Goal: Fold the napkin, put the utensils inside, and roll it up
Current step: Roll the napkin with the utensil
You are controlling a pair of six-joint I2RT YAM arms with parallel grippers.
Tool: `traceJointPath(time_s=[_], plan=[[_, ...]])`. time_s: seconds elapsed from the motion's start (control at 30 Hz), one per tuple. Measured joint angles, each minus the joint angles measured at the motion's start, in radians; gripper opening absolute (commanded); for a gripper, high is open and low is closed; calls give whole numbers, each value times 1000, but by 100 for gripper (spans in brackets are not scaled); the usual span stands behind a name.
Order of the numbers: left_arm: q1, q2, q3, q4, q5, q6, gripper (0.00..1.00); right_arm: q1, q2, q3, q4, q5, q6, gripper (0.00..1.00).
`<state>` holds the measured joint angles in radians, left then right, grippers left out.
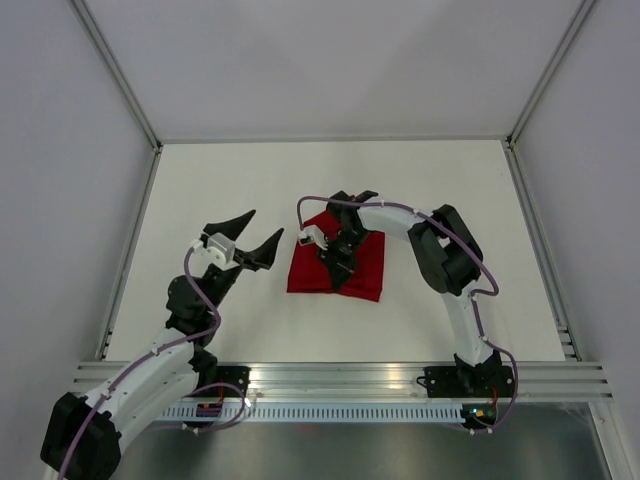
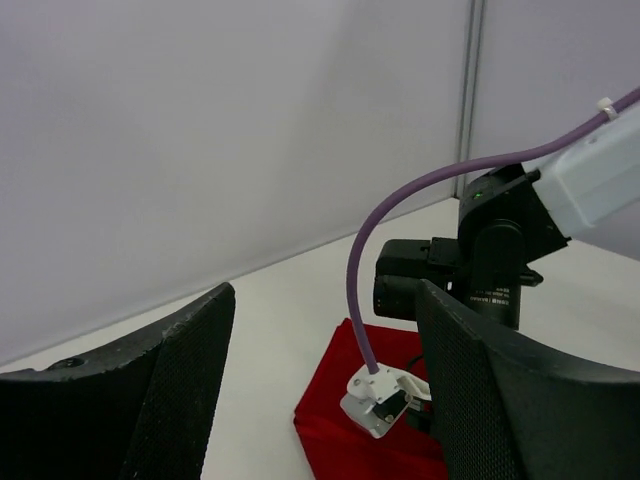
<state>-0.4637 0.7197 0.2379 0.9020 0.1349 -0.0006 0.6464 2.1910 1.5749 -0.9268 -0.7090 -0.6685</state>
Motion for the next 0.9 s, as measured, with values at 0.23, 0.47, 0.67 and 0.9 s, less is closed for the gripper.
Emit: traceJointPath(time_s=[0.23,0.47,0.67,0.9], plan=[[-210,43,70,-125,28,195,77,-17,41,12,-143,-56,-17,0],[-429,149,102,-293,-68,388,77,-45,81,11,-260,-85,-19,1],[-552,368,194,-435,-133,477,77,-60,95,5,-309,-83,-24,0],[-583,517,288,-573,-101,502,78,-68,100,-4,-327,-82,-24,1]])
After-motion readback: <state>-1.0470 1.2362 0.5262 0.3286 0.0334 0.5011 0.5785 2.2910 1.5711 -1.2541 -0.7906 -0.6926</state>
